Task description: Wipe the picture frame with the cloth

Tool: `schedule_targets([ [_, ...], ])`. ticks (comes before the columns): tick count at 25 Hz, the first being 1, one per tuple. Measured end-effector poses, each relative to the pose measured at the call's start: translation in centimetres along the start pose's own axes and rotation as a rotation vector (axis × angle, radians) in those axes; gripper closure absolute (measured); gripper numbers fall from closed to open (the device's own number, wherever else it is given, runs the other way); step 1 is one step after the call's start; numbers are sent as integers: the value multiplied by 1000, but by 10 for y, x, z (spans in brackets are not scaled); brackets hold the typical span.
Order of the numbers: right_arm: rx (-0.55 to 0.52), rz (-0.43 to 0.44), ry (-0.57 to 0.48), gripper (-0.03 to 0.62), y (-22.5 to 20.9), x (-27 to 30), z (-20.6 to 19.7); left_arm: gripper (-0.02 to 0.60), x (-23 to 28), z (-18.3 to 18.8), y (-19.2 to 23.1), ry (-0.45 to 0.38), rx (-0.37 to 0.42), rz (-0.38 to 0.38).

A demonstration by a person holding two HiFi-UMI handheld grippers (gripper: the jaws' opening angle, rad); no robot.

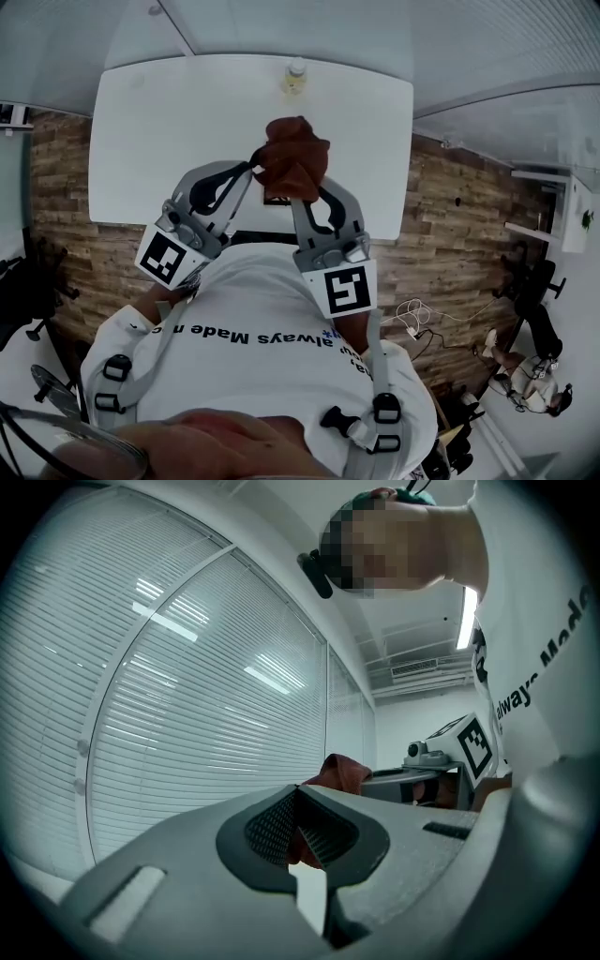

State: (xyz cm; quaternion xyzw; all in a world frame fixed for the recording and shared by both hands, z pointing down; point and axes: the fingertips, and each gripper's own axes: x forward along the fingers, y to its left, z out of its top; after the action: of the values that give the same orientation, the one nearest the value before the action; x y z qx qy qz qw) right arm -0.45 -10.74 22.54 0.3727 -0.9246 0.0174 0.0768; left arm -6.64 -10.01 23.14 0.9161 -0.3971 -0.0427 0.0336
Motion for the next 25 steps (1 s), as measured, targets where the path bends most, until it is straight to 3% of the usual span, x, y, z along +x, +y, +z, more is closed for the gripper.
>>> schedule_targets([
  [15,-27,85,-26,579,-39,-9,-6,578,41,-8,-13,49,36,32],
  [20,-54,110,50,579,-38,-1,-40,578,34,-50,-2,167,1,44],
  [25,-71,145,139,579,-41,21,-92,578,32,-120,22,309,-44,43],
])
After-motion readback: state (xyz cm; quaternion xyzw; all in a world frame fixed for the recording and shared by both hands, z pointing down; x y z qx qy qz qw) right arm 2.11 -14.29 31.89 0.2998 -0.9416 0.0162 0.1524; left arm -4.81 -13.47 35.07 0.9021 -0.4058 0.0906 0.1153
